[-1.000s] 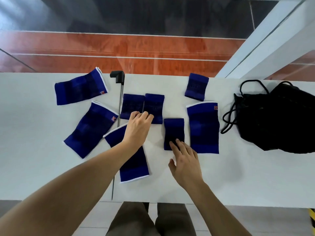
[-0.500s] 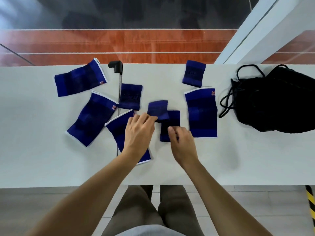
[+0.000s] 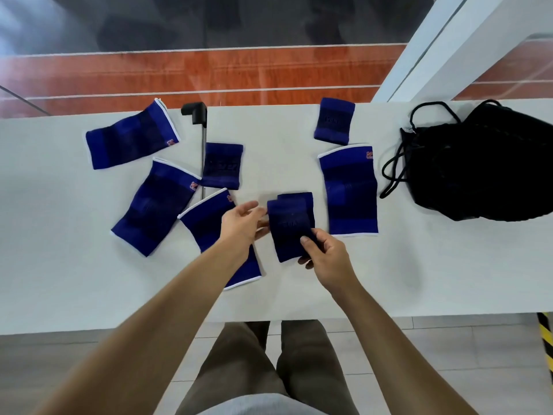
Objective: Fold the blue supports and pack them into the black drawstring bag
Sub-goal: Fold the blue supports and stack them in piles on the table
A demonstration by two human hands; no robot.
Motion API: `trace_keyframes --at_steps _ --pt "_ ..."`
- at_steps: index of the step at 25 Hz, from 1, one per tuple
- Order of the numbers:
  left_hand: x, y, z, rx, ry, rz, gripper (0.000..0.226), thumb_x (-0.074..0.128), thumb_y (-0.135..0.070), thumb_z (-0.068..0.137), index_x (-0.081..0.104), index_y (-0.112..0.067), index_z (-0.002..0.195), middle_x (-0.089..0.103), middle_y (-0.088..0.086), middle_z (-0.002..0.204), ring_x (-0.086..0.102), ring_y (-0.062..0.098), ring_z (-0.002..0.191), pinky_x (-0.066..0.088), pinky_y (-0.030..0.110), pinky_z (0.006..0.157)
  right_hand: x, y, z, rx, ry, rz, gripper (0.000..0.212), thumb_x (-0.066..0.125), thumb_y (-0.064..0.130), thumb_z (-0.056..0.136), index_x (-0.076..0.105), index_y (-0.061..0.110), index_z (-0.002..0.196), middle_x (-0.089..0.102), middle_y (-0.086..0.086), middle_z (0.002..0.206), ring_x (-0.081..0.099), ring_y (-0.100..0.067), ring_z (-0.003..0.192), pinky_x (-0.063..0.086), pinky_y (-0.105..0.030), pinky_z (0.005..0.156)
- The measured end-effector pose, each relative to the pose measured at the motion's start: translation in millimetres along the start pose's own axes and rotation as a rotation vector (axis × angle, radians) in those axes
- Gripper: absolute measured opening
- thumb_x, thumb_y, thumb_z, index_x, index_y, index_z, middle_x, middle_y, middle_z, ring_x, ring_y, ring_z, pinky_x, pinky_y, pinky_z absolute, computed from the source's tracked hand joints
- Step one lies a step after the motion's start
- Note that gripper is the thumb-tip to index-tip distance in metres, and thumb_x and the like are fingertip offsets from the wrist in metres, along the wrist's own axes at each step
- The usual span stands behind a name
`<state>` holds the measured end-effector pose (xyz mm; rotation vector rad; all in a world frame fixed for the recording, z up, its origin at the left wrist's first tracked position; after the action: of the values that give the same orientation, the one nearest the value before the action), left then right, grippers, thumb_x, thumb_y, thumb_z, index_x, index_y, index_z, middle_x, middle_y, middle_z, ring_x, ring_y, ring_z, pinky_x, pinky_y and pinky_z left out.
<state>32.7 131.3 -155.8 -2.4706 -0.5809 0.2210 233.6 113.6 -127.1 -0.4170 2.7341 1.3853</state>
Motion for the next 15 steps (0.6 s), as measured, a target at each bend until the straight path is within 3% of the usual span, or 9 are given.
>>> trace_keyframes --at_steps 6,10,12,15 --pt "52 -23 2 0.103 0.236 0.360 0.027 0.074 -0.024 0.089 0.072 -0.014 0.113 0.072 0.005 0.100 0.068 0.015 0.082 0.062 0.033 0.077 -11 -9 6 0.002 -0.059 0.005 0.015 0.049 0.017 0.105 0.062 0.018 0.112 0.063 0.000 0.085 0.058 -0.011 0.069 0.051 -0.018 0.061" --pt "51 -39 6 0.331 0.091 0.681 0.013 0.070 -0.032 0.090 0.067 -0.021 0.099 0.069 -0.001 0.089 0.067 0.015 0.074 0.063 0.037 0.071 -10 -7 10 -0.025 -0.054 -0.003 0.023 0.050 0.016 0.105 0.060 0.016 0.126 0.065 -0.005 0.102 0.060 -0.013 0.077 0.051 -0.014 0.065" --pt "36 -36 11 0.239 -0.027 0.715 0.019 0.059 -0.037 0.094 0.064 -0.019 0.092 0.071 0.001 0.081 0.069 0.018 0.069 0.063 0.040 0.071 -11 -4 9 -0.066 -0.055 -0.011 0.027 0.050 0.018 0.105 0.059 0.015 0.131 0.066 -0.005 0.107 0.061 -0.011 0.081 0.052 -0.016 0.069" --pt "34 -13 15 0.023 0.057 0.528 0.029 0.058 -0.037 0.096 0.070 -0.011 0.099 0.074 0.011 0.092 0.074 0.024 0.078 0.063 0.038 0.072 -8 3 7 -0.105 0.005 -0.003 0.022 0.051 0.016 0.104 0.060 0.018 0.125 0.065 0.000 0.099 0.060 -0.002 0.075 0.052 -0.017 0.069"
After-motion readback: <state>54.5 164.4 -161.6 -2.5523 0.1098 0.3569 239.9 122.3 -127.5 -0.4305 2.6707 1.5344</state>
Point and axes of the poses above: each hand's wrist, its own z-axis towards the middle knuckle, its own x-axis out of the palm, y = z × x, the point moved 10 cm from there along z, towards the middle knuckle
